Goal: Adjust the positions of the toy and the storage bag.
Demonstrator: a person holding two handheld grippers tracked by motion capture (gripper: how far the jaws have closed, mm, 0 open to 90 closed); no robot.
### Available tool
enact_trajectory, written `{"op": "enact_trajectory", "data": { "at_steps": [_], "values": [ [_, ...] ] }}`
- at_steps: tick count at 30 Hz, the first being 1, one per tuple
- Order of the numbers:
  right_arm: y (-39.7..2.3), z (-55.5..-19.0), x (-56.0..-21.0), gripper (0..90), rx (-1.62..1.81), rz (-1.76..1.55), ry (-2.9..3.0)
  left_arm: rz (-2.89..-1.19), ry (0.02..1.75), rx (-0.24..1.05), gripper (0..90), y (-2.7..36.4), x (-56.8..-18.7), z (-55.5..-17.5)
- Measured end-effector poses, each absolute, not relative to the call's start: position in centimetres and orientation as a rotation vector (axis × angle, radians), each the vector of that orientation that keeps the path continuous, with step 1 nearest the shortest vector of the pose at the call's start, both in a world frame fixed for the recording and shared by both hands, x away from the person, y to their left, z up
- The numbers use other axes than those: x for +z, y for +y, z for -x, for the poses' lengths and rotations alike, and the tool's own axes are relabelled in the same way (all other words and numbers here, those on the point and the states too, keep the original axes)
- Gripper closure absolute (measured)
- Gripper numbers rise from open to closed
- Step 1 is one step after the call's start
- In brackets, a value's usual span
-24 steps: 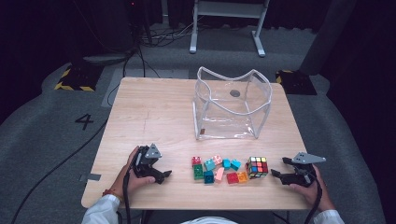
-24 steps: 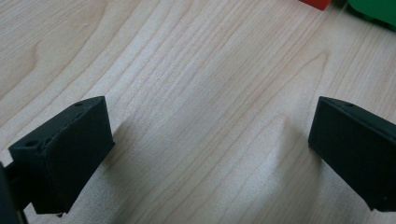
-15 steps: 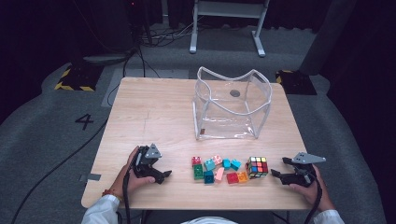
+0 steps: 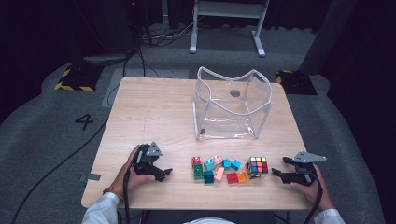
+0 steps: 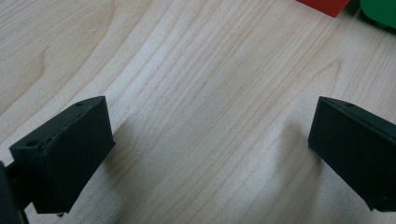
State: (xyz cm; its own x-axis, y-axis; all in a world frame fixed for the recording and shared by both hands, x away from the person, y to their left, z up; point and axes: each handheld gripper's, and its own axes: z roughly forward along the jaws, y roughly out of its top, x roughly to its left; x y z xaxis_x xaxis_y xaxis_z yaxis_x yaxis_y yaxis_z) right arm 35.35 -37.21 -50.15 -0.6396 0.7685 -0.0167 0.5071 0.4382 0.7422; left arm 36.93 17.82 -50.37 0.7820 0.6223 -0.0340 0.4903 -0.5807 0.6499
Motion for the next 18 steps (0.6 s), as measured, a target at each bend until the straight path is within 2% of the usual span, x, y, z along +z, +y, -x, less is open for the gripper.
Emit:
{"op": "enact_trajectory", "data": {
  "at_steps": [5, 8, 10, 14, 18],
  "values": [
    [-37.2, -36.0, -49.6, 25.4, 1.013, -1.102, 2.292, -2.299, 0.820, 0.266, 5.0, 17.5, -50.2, -37.5],
    [-37.3, -36.5, -48.9, 25.6, 1.017, -1.092, 2.268, -2.280, 0.803, 0.309, 18.1, 17.1, -50.0, -37.9],
    [-37.3, -36.7, -48.7, 26.0, 1.018, -1.096, 2.255, -2.284, 0.798, 0.299, 15.0, 16.9, -50.1, -38.1],
    [-37.4, -37.5, -48.0, 26.2, 1.041, -1.104, 2.230, -2.286, 0.801, 0.286, 18.6, 16.3, -49.9, -38.9],
    [-37.1, -38.7, -47.2, 31.9, 1.057, -1.086, 2.219, -2.269, 0.792, 0.306, 19.9, 15.5, -49.7, -39.6]
  ]
}}
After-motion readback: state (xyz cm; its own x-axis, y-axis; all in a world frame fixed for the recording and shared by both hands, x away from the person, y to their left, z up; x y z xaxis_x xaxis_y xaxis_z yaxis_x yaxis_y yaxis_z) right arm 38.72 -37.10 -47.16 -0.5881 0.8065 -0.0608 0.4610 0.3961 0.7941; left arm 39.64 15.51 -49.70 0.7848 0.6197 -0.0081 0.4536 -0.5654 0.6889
